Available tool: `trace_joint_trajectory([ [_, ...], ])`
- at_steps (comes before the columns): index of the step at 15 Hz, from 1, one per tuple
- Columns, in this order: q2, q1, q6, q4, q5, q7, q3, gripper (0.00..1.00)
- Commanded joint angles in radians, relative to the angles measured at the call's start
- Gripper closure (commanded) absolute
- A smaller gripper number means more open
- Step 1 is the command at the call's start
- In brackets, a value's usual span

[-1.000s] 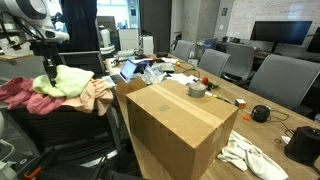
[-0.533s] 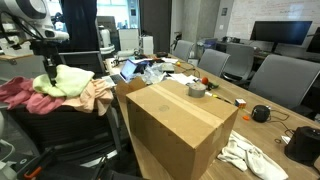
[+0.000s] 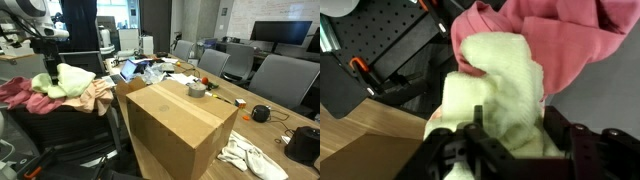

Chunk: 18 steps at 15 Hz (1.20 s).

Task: Get the three objects from the cardboard box then put them on the headrest of the grey chair

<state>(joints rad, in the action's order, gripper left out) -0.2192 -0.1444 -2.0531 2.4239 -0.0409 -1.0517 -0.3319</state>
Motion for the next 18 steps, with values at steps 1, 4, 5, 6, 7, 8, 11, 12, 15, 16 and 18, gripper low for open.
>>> trace_joint_trajectory([
  [1,-0.054,-0.01,-0.002,0.009,0.032,-0.034,0.015,0.03],
  [4,-0.107,-0.001,0.005,0.011,0.059,-0.045,0.025,0.0],
  [5,-0.129,0.003,0.006,0.011,0.073,-0.052,0.029,0.0],
  [6,-0.15,0.006,0.009,0.01,0.079,-0.052,0.034,0.0],
  [7,-0.175,0.01,0.011,0.01,0.085,-0.052,0.04,0.0],
  [8,-0.194,0.015,0.017,0.008,0.087,-0.051,0.046,0.0],
  [11,-0.257,0.033,0.028,0.01,0.077,-0.037,0.071,0.0],
  [12,-0.277,0.039,0.033,0.011,0.071,-0.033,0.08,0.0],
  [15,-0.323,0.059,0.071,0.012,0.059,-0.029,0.106,0.0],
  [16,-0.331,0.068,0.104,0.012,0.058,-0.028,0.115,0.0],
  [18,-0.343,0.085,0.185,0.012,0.052,-0.022,0.135,0.0],
])
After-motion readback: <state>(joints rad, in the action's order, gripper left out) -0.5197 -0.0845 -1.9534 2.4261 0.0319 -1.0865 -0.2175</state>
